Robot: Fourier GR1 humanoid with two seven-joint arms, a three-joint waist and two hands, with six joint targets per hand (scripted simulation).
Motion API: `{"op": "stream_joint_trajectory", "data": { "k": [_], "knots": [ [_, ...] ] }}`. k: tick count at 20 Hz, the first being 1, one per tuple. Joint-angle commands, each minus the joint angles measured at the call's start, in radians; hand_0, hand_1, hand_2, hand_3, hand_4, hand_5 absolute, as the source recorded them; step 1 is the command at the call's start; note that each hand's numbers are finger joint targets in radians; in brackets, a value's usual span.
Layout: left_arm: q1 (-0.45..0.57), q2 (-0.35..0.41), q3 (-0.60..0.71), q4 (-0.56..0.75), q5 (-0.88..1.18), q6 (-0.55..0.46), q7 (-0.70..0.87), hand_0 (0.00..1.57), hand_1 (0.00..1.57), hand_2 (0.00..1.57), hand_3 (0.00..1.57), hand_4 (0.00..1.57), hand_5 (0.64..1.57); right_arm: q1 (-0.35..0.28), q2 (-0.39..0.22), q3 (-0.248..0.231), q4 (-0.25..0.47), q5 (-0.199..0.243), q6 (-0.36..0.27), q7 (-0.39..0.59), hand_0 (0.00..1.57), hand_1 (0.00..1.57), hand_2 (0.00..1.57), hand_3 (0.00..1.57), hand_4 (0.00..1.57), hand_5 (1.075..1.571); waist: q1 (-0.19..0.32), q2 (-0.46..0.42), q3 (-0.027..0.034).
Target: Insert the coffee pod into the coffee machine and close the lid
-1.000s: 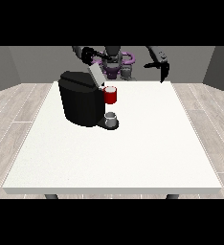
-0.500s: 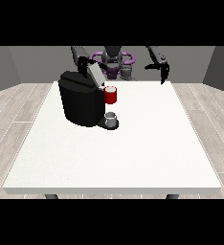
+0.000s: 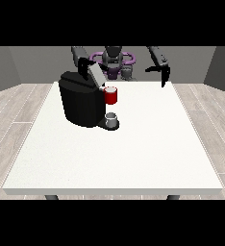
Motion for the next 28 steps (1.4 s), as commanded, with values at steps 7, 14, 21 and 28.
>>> {"op": "stream_joint_trajectory", "data": {
  "k": [7,14,21,28],
  "knots": [
    [-0.021,0.036,0.015,0.046,0.023,-0.028,-0.017,0.00,0.00,0.00,0.00,0.35,1.571,-0.058,0.030,0.021,0.072,0.034,-0.035,-0.027,0.00,0.00,0.00,0.00,0.39,1.571,0.040,0.034,0.0046],
    [-0.053,-0.003,-0.005,0.060,0.020,-0.003,0.015,0.00,0.00,0.00,0.00,0.39,1.571,-0.106,0.045,0.086,0.069,0.084,-0.043,0.050,0.00,0.00,0.00,0.00,0.42,1.571,0.057,0.016,0.0045],
    [-0.096,0.059,0.019,0.123,0.034,-0.067,-0.049,0.00,0.00,0.00,0.00,0.32,1.571,-0.196,0.039,0.129,0.012,0.135,-0.101,0.149,0.00,0.00,0.00,0.00,0.35,1.571,0.102,0.069,0.0030],
    [-0.085,0.029,-0.024,0.110,0.004,-0.054,-0.066,0.00,0.00,0.00,0.00,0.34,1.571,-0.226,0.072,0.165,0.056,0.181,-0.131,0.079,0.00,0.00,0.00,0.00,0.35,1.571,0.110,0.070,0.0043]
  ]
}}
